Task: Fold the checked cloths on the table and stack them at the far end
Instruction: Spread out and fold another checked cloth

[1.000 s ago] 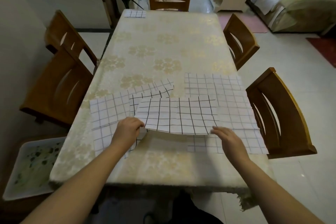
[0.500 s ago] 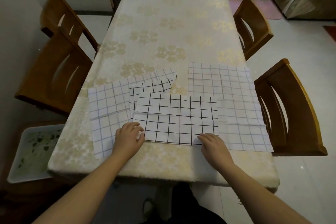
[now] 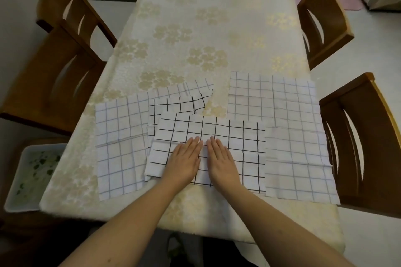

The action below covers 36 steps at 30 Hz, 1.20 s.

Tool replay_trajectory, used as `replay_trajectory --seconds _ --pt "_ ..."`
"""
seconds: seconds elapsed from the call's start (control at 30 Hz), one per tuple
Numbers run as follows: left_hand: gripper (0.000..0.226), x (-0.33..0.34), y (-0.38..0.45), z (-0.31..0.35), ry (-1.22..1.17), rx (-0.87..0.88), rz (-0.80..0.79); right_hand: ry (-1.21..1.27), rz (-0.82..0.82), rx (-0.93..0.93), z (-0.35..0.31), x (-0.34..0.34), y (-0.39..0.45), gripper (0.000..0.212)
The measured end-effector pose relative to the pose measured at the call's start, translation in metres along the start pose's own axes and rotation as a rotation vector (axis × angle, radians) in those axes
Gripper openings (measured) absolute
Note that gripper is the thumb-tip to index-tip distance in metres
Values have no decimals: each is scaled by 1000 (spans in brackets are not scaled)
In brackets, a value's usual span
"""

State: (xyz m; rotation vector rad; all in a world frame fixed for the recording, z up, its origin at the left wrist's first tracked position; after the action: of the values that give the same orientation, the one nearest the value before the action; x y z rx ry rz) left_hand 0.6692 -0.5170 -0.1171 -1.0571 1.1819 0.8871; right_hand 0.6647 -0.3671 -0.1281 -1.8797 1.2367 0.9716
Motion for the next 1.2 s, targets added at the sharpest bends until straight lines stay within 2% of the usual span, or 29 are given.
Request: replay_trajectory --seconds 0.17,0.4,0.6,0.7,0.83,0.9,1.03,1.2 --pt "59 18 0 -6 46 -16 -51 -113 -40 90 25 -1 0 66" --pt "74 18 -9 -40 109 -176 -89 -170 -58 192 86 -41 -15 72" --pt "69 15 -11 -52 61 -170 -90 -155 -67 175 94 -46 -18 73" --pt "65 9 -8 -57 -46 -206 -56 -147 -76 172 94 -46 -17 73" --pt "49 -12 -10 -79 -250 -510 170 -126 -80 177 89 -47 -15 73" --pt "41 -18 -14 -89 -334 -681 200 -38 -29 212 81 -49 -13 72" --pt "39 -14 -18 -104 -478 -943 76 63 58 174 50 -50 -7 68" --pt "37 -13 -9 -111 -472 -995 -88 9 -46 11 16 -30 -17 64"
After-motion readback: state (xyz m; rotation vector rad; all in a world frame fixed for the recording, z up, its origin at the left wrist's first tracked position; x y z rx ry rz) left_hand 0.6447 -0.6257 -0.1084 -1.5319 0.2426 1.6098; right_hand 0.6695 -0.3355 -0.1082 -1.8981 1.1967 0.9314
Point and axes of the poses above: each hand's wrist, its own y-axis towards the middle knuckle, its own x-axis out of the palm, z = x × y, the point moved 3 cm from there along y, towards the middle knuckle, and after that the axes turned 9 degrees about y, right-handed, at the moved point
